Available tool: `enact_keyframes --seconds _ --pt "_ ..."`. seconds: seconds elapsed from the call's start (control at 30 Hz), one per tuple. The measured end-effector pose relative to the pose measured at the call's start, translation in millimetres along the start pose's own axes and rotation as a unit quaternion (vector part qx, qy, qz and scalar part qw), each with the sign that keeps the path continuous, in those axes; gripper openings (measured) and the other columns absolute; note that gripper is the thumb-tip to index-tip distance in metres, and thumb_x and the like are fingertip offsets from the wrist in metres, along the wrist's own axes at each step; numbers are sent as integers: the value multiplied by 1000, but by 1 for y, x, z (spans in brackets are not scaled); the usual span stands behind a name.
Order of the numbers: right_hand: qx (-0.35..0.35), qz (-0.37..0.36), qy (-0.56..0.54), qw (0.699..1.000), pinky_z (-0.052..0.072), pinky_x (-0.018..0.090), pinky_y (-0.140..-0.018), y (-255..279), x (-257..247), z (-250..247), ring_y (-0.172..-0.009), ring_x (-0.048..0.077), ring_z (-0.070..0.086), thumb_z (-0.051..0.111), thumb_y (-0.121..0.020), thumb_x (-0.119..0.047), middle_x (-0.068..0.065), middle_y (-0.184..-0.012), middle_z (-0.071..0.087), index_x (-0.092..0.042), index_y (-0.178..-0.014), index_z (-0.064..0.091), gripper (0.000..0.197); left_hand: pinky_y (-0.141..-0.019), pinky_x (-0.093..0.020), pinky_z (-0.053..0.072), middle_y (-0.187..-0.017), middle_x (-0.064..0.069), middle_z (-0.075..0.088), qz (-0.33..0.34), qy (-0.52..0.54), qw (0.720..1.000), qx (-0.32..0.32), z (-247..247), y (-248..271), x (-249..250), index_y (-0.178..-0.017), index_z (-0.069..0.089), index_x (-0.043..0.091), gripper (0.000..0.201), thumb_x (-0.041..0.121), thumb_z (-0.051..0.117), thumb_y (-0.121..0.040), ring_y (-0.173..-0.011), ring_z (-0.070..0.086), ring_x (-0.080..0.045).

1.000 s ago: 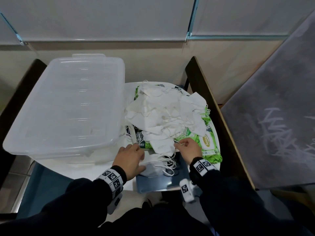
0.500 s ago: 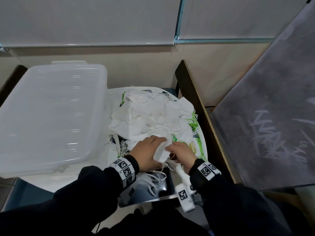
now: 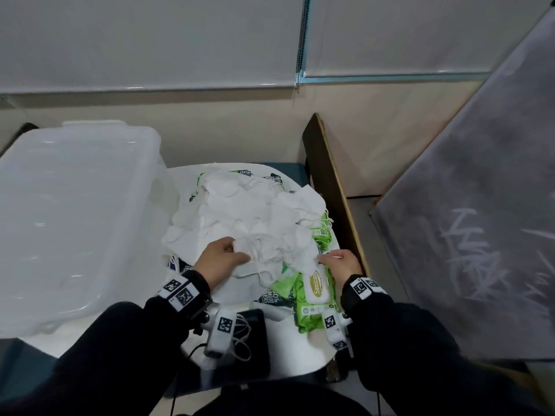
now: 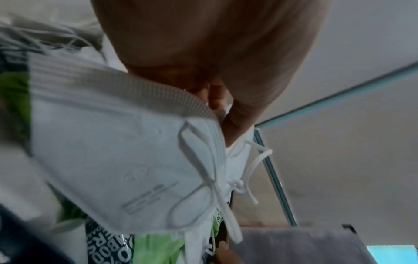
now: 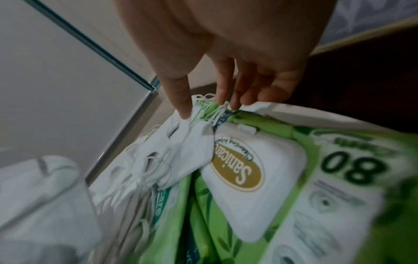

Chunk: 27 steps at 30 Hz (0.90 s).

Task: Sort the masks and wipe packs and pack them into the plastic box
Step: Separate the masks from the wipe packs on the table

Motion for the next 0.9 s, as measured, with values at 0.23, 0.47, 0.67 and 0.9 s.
enact_keyframes --seconds 0.23,0.47,0.67,0.9 --pt "-31 -57 239 969 48 38 -99 -14 -30 23 -120 37 53 88 -72 -47 10 -130 47 -29 -122 65 58 -79 -39 56 -81 -3 78 -23 26 998 52 0 -6 -22 -90 76 17 6 15 78 -85 -82 73 -24" --pt "-67 -77 44 994 53 39 -81 -8 -39 7 -93 32 66 75 -84 -10 14 -104 70 -19 -78 63 15 -70 -27 44 -76 11 68 57 -114 975 180 -18 -16 8 -88 75 27 9 19 72 -84 -78 63 -13" --pt "-161 -18 -98 982 57 44 -72 13 -45 -21 -92 32 68 65 -83 -3 15 -109 70 -13 -115 65 33 -66 -10 40 -85 8 65 153 -147 959 189 -28 -18 43 -105 64 27 36 1 65 -80 -75 59 -5" --pt "-237 -12 -142 961 60 42 -66 34 -45 -28 -93 32 73 62 -87 5 15 -118 74 -21 -129 65 49 -79 -32 45 -112 -2 64 93 -516 851 -20 -16 -34 45 -130 62 35 46 13 55 -90 -105 61 -25"
Point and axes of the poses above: each hand's wrist, its own y-axis away from the middle knuckle, its own z-axis out of the palm, x = y × z, the point moved 4 cm from there along -y, towards the middle knuckle
